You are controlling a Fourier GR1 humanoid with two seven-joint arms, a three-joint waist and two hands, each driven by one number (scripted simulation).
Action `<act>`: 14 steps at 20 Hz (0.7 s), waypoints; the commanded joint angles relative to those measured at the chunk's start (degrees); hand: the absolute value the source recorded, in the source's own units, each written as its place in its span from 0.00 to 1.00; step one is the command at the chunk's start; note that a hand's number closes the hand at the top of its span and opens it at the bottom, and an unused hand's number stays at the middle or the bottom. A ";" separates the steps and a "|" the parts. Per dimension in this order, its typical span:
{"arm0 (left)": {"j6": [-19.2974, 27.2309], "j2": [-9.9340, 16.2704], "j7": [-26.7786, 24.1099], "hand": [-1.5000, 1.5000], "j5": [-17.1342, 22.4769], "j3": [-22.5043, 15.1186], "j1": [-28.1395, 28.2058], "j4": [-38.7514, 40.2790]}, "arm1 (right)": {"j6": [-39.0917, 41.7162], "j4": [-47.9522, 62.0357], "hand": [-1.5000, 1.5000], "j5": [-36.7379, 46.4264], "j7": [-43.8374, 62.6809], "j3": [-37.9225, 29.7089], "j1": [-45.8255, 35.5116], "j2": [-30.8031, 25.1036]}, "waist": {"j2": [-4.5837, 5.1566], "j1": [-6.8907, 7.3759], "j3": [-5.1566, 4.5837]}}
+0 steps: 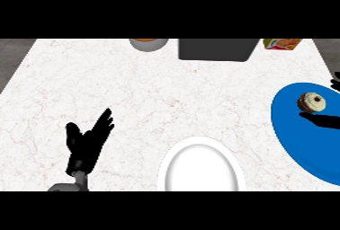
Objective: Pick the cupcake from the plate and place it in the plate
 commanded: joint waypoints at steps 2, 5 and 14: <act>-2.03 1.47 -0.38 0.50 1.58 0.97 1.55 -1.71 | 7.74 5.41 0.00 -6.95 -7.54 -7.35 -0.49 -2.50 | -0.05 -0.12 0.05; 1.34 -1.31 -0.42 0.50 -1.55 -1.82 3.25 -3.12 | 9.80 8.90 0.00 -8.09 -5.62 -8.83 -2.27 -3.60 | -0.34 -0.68 -0.09; -0.58 1.23 2.36 0.50 2.10 2.92 -1.00 -0.96 | 34.34 12.58 0.00 -8.45 -11.85 -8.64 6.08 -12.47 | -0.33 -1.29 -0.03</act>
